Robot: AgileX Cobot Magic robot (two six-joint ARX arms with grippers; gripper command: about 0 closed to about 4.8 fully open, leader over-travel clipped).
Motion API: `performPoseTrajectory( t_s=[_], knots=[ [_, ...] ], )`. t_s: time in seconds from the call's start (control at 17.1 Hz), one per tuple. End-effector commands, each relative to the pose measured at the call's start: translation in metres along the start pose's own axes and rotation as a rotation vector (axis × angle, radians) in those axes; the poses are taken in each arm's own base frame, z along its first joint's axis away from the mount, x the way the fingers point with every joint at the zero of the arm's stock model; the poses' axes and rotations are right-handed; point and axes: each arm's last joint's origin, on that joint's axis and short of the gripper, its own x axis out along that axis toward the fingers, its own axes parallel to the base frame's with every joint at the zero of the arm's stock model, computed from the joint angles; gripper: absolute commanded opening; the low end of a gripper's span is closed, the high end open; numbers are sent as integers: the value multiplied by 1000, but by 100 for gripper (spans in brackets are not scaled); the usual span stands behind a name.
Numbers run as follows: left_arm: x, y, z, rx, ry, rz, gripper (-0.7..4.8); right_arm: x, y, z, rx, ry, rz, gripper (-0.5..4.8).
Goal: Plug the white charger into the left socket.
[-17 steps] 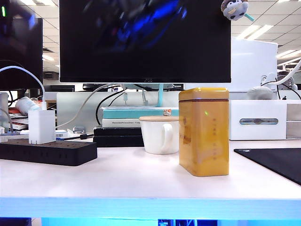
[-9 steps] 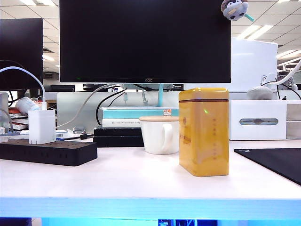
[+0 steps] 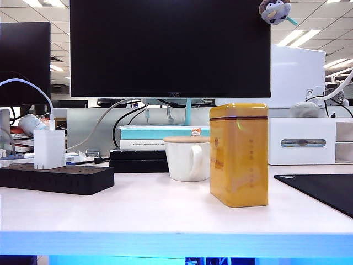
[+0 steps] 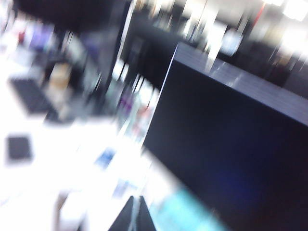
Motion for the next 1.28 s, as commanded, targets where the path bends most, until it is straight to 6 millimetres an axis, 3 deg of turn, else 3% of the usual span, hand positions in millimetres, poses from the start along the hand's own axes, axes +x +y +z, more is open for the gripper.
performPoseTrajectory(
  t_s=[0.06, 0.18, 0.35, 0.53, 0.76, 0.99, 1.28],
  knots=[
    [-6, 1, -51, -94, 16, -49, -6, -10, 19, -48, 26, 40, 8, -1],
    [8, -2, -84, -112, -5, -87, -6, -17, 32, -87, 66, -1, -63, -1],
    [47, -10, -125, -115, -6, -154, -6, -26, 53, -155, 115, -44, -206, -1],
    [71, -14, -158, -149, 23, -172, -6, -25, 67, -202, 201, 56, -227, -1],
    [92, -17, -227, -135, 163, -155, -6, -31, 92, -276, 244, 207, -234, -1],
    [97, -18, -260, -134, 161, -183, -6, -43, 109, -317, 324, 256, -244, -1],
    [98, -19, -280, -72, 195, -220, -6, -56, 123, -347, 342, 338, -231, -1]
  ],
)
